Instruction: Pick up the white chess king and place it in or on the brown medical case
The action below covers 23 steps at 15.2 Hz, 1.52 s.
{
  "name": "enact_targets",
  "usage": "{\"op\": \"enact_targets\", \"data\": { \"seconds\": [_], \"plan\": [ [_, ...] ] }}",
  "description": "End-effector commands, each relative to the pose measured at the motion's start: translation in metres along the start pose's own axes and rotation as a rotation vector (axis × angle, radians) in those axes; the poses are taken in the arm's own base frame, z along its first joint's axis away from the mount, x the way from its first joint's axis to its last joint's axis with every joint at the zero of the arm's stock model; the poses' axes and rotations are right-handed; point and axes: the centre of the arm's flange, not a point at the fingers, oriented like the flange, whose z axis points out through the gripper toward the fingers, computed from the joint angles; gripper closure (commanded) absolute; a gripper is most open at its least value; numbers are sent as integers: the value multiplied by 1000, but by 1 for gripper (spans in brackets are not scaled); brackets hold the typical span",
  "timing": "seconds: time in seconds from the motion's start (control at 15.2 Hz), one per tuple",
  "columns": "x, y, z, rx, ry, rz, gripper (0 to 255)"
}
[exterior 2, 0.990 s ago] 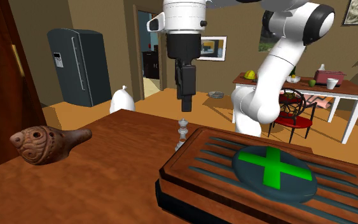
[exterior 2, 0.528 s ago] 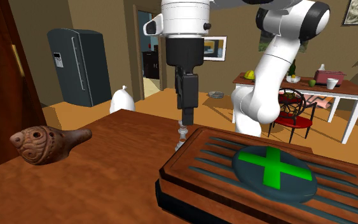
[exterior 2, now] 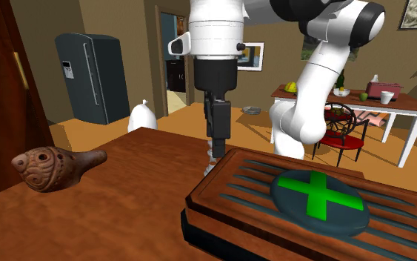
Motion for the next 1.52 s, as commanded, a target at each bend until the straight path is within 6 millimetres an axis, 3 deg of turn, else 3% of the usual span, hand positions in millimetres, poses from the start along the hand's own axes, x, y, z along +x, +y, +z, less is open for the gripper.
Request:
{"op": "enact_targets", "data": {
  "seconds": [0.0, 0.13, 0.2, 0.79, 1.45],
  "plan": [
    [0, 0, 1, 0, -1, 0, 0],
    [0, 0, 1, 0, -1, 0, 0],
    [0, 0, 1, 0, -1, 0, 255],
    [0, 0, 1, 0, -1, 0, 255],
    [0, -1, -52, 0, -1, 0, 255]
  ]
}}
